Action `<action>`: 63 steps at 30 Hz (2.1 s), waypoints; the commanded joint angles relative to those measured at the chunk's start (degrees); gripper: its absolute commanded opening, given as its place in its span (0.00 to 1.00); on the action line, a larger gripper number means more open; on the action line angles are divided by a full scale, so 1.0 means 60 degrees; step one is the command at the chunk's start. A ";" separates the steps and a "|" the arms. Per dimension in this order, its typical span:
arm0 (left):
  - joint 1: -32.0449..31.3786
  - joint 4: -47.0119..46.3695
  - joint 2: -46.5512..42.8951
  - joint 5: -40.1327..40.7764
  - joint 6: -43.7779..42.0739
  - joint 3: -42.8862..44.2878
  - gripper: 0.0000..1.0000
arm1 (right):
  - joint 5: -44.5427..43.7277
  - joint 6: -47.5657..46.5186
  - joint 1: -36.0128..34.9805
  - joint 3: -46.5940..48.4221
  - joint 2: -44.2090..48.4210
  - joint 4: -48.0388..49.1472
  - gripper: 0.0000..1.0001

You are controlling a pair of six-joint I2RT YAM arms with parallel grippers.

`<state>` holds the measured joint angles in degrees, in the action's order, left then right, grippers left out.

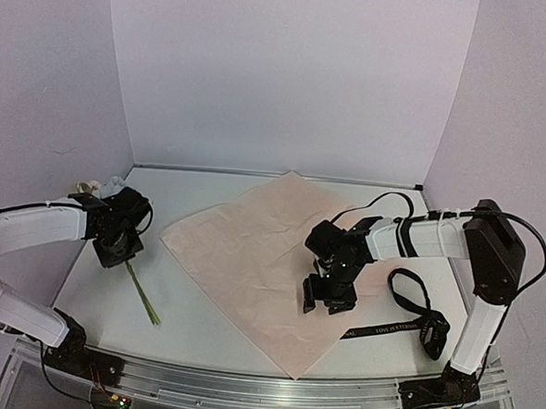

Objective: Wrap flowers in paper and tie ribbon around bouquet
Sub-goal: Pick up the fake flower from the corner of the board, then place the fake flower on the flattened wrapping paper, then move the flattened wrapping paper to the center of the board.

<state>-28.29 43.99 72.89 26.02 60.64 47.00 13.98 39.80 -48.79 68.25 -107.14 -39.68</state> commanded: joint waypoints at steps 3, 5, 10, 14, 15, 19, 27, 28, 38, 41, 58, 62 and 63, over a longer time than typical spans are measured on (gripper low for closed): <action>-0.0007 -0.0318 -0.0018 -0.0383 -0.2917 0.2516 0.00 | -0.0307 0.0331 -0.0176 0.0461 -0.0137 0.0019 0.64; -0.0095 -0.0543 0.0577 -0.1005 -0.3050 0.3228 0.00 | -0.0525 0.0239 -0.0151 0.0663 0.0149 -0.0410 0.64; -0.0794 -0.1450 0.2650 -0.1819 -0.3173 0.5048 0.00 | -0.0793 0.0141 0.0383 0.0725 0.1030 -0.1311 0.63; -0.1439 -0.1918 0.4617 -0.2372 -0.3363 0.6972 0.00 | -0.0958 0.0105 0.0909 0.0384 0.1839 -0.1754 0.64; -0.1560 -0.1922 0.5028 -0.2444 -0.3437 0.7415 0.00 | -0.0995 0.0102 0.1020 0.0256 0.2045 -0.1804 0.65; -0.2051 -0.1927 0.6940 -0.2783 -0.3609 0.9552 0.00 | -0.1135 0.0062 0.1371 -0.0115 0.2632 -0.2166 0.66; -0.2570 -0.1604 1.0371 -0.3317 -0.3239 1.3281 0.00 | -0.1113 -0.0021 0.1834 -0.0948 0.3584 -0.2392 0.67; -0.2601 -0.1619 1.0703 -0.3379 -0.3213 1.3608 0.00 | -0.1091 -0.0034 0.1862 -0.1002 0.3664 -0.2416 0.68; -0.2839 -0.2334 1.2382 -0.4125 -0.3035 1.4722 0.00 | -0.0931 -0.0274 0.2022 -0.1237 0.3803 -0.2636 0.68; -0.2843 -0.2386 1.2453 -0.4164 -0.3090 1.4659 0.08 | -0.0891 -0.0293 0.2037 -0.1195 0.3683 -0.2641 0.68; -0.2620 -0.3144 0.8312 -0.3091 -0.3089 1.0049 0.80 | -0.0835 -0.0619 0.2034 -0.0525 0.3171 -0.2774 0.74; -0.2307 -0.3378 0.6311 -0.2886 -0.2534 0.7372 0.83 | -0.0866 -0.0717 0.2033 -0.0461 0.3132 -0.2768 0.76; -0.2166 -0.3540 0.5753 -0.2932 -0.2372 0.6530 0.83 | -0.0879 -0.0744 0.2035 -0.0475 0.3155 -0.2765 0.76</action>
<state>-44.09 26.35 121.07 6.02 42.81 99.86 9.36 36.58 -36.88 63.50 -88.12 -55.34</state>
